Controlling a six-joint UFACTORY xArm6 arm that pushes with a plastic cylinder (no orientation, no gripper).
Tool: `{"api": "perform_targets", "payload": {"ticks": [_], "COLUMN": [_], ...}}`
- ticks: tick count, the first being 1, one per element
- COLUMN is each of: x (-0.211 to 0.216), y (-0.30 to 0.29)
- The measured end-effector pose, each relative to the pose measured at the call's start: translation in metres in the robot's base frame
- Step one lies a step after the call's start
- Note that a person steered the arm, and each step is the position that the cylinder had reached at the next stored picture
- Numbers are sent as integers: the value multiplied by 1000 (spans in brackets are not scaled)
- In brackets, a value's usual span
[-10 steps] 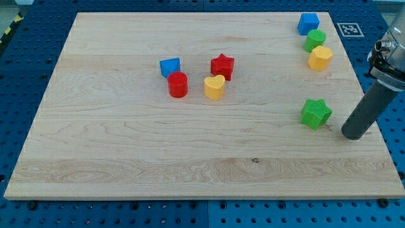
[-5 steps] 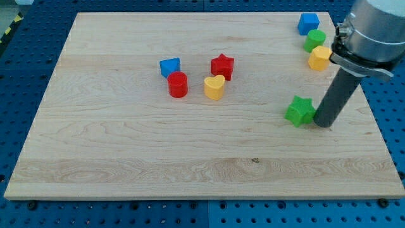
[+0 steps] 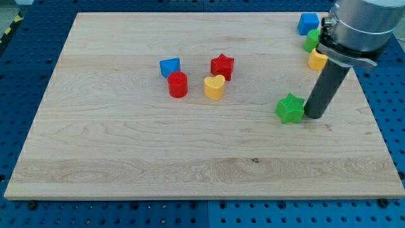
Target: Push the green star below the yellow heart
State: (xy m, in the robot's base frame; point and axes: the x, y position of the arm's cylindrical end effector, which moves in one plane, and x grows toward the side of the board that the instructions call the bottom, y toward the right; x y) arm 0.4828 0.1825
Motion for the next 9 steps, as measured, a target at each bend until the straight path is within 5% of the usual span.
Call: {"api": "perform_targets", "payload": {"ticks": [4,6,9], "x": [0,-33,-12], "y": [-68,-33,-78]}}
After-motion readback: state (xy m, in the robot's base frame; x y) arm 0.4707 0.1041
